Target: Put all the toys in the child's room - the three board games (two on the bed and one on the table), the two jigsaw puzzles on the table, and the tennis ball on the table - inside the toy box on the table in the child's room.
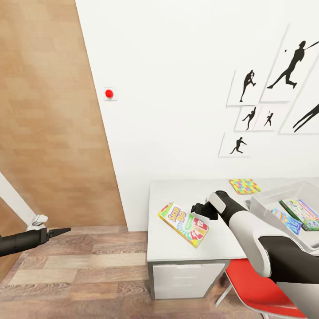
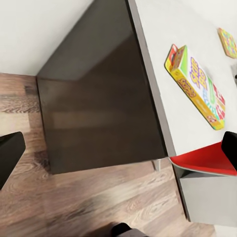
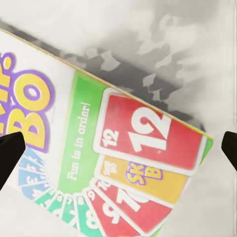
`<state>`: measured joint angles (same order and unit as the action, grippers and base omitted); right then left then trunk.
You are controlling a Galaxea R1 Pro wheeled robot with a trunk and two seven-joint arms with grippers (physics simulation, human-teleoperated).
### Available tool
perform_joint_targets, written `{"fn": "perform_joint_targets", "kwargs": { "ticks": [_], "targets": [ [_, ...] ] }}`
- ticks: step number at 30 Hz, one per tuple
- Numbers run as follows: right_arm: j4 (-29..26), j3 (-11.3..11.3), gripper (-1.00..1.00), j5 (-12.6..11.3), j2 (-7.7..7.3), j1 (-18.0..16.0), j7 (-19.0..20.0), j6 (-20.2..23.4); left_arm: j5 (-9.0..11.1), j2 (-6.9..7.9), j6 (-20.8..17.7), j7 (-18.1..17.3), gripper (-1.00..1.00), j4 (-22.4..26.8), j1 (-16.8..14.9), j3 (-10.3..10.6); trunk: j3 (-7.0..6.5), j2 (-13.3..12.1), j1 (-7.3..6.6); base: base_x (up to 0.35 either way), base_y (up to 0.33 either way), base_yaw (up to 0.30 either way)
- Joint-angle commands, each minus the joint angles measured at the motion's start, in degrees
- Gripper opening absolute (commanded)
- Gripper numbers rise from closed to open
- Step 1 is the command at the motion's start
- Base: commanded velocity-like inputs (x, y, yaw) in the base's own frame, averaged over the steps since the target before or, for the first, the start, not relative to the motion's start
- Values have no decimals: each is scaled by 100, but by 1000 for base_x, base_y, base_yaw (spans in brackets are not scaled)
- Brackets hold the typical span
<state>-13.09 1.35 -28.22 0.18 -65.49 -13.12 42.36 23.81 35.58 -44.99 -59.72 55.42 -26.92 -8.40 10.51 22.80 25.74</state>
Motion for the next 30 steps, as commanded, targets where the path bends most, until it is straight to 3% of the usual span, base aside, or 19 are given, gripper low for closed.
{"fn": "perform_joint_targets", "kwargs": {
  "ticks": [1,30],
  "targets": [
    [-9,15,100,-61,0,-2,-50,17,21,2,-36,-5,100,0,-5,1,22,12,4,104,-149,0],
    [-6,39,100,-44,0,0,-45,9,19,2,-36,-9,100,-8,-2,-2,296,12,4,20,-32,0]
  ]
}}
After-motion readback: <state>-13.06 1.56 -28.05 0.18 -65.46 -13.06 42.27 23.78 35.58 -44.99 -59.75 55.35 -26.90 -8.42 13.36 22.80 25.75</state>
